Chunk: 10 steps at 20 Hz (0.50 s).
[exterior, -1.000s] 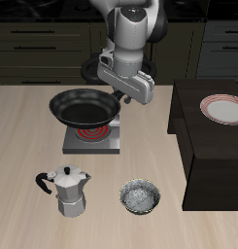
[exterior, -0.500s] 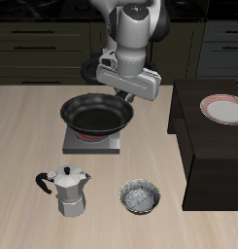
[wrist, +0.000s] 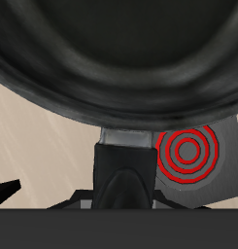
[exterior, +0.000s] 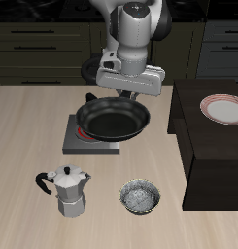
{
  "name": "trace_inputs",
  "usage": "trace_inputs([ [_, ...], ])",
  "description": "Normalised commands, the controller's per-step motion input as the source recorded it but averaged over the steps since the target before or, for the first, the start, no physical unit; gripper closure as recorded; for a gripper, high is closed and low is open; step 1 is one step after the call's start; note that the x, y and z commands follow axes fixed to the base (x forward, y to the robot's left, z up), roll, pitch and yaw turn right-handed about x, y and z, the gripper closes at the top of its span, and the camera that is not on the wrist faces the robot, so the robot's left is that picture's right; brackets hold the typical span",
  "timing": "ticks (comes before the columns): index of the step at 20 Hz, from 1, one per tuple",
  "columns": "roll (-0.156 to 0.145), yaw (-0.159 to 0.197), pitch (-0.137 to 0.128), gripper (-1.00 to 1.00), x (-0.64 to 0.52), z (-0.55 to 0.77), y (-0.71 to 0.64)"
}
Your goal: Place the frypan on the top layer of the shelf
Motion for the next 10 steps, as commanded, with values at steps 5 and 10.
trace_inputs([
  [5, -0.034, 0.159, 0.017, 1.0, 0.05, 0.05, -0.05],
  [10, -0.042, 0.188, -0.019, 1.0, 0.0, 0.06, -0.03],
])
